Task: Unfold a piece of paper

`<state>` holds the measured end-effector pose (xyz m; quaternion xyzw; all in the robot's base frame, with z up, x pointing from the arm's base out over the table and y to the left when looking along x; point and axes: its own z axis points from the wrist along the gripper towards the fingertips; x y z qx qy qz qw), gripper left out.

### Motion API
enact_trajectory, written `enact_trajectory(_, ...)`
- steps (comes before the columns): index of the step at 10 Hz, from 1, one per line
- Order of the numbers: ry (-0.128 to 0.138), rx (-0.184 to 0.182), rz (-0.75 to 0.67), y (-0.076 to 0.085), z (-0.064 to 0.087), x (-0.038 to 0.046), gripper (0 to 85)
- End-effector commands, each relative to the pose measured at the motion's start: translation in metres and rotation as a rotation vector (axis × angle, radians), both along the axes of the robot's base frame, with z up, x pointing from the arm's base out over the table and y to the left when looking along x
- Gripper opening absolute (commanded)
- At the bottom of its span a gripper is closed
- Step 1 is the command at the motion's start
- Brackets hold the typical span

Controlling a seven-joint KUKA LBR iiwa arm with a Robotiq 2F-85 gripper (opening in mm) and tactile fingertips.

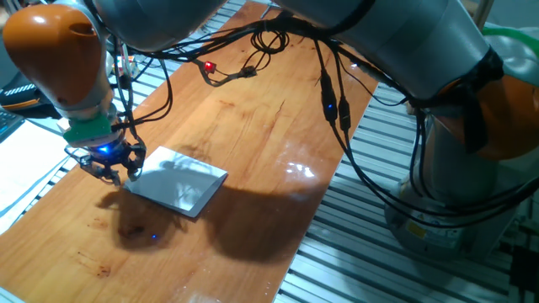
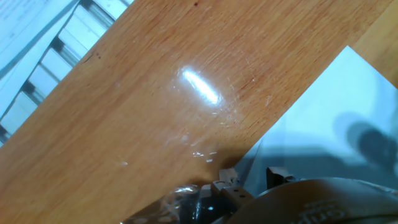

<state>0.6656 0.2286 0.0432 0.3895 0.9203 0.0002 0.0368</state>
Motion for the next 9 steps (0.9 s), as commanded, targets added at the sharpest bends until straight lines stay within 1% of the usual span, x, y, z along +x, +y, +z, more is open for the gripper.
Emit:
enact_trajectory(1,0.0,-0.001,0.0,-0.0003,-0.0002,0.0003,33.3)
enact_trajectory(4,0.001,-0.008,0.002,-0.0004,-0.0027,0.0017,31.7)
enact_trajectory(9,-0.005,-0.016,0.005,0.0003,-0.0078,0.0035,30.3)
